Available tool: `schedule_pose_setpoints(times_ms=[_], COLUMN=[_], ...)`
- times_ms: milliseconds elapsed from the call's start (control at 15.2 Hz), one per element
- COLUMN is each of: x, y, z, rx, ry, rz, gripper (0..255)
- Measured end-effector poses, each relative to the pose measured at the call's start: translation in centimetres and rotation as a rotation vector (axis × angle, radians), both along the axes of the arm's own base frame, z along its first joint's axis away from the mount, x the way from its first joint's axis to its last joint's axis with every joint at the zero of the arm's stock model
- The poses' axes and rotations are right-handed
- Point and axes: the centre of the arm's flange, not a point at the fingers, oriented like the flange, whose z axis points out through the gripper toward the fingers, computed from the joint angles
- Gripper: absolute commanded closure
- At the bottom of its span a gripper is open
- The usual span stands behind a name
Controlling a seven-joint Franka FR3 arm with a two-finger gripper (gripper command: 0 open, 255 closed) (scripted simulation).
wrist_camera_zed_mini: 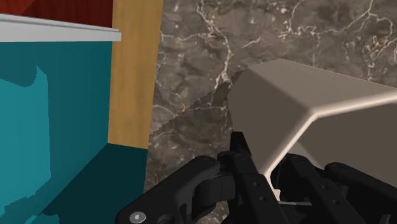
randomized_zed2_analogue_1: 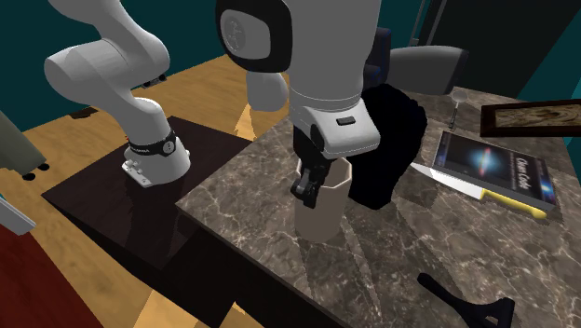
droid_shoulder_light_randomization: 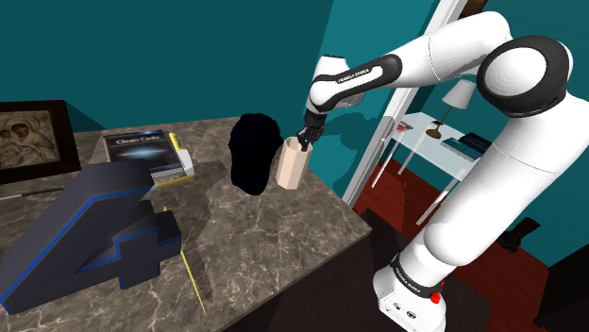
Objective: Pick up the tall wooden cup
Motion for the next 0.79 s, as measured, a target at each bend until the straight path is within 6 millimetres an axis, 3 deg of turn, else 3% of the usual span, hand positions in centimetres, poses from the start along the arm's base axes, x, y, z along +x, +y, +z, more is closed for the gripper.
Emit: schedule_pose_setpoints(times_ms=[330,792], x=[-0.1,-0.1], y=[0.0,-0.1], z=[1.4,5.2], rx=[0.0,0.0], ry=[0.002,0.001], rz=[0.0,0.0], gripper=[255,255])
